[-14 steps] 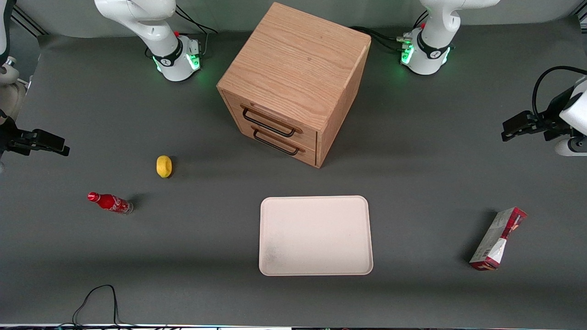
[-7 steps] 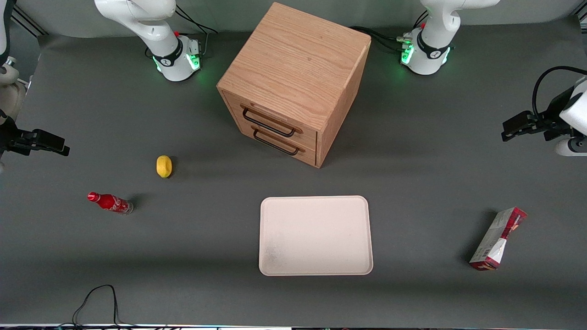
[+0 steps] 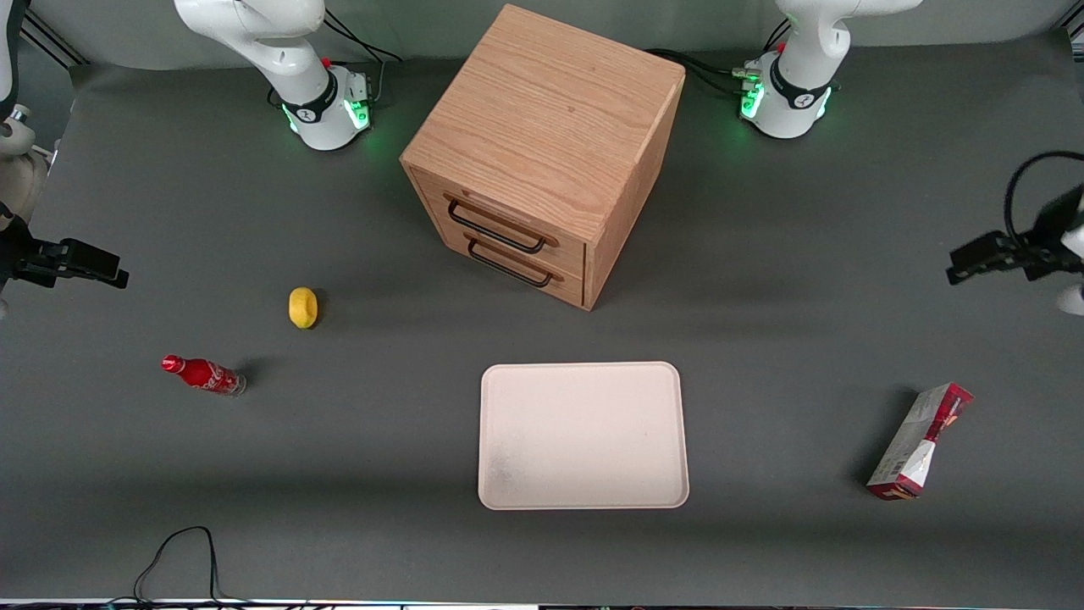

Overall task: Place red cookie box on tray
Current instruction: 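Move the open left gripper toward the red-and-white cookie box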

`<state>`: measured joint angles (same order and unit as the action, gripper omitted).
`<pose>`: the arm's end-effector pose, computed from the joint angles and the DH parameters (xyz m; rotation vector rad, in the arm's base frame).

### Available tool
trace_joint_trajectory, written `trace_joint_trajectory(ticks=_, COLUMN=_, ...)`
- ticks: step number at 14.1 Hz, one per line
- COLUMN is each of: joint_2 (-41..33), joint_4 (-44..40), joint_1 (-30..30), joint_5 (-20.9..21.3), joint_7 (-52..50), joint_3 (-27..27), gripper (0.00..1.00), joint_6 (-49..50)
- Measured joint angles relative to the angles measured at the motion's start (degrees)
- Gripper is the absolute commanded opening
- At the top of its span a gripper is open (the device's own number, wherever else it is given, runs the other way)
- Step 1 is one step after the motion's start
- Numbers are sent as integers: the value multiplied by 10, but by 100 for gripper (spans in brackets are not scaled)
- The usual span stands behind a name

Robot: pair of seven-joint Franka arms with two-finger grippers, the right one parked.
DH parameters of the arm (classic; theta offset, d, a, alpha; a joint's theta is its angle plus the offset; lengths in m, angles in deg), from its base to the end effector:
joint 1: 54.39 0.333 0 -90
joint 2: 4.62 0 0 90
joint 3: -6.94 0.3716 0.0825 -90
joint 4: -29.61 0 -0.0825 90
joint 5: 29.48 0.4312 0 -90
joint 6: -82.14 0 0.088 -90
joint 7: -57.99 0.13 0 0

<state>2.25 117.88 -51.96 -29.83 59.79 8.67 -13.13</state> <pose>0.6499 0.0454 0.6058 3.1386 0.0652 0.0038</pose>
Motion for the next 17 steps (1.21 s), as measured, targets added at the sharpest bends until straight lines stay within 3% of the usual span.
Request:
trace_joint_trajectory(ticks=4, joint_2=105, joint_4=-105, joint_1=67, joint_5=-1, joint_7=63, joint_3=2, gripper=100, joint_6=-7)
trace_joint_trajectory(ticks=8, joint_2=210, joint_4=-228, joint_1=84, joint_5=-1, joint_7=75, joint_3=1, gripper=100, joint_6=-12)
trace_joint_trajectory(ticks=11, joint_2=238, joint_4=-252, joint_1=83, joint_5=-1, joint_7=109, joint_3=-5, gripper=100, joint_6=-23)
trace_joint_trajectory(ticks=17, joint_2=241, joint_4=-253, joint_1=79, joint_5=5, joint_7=322, joint_3=-8, gripper=100, joint_6=-26)
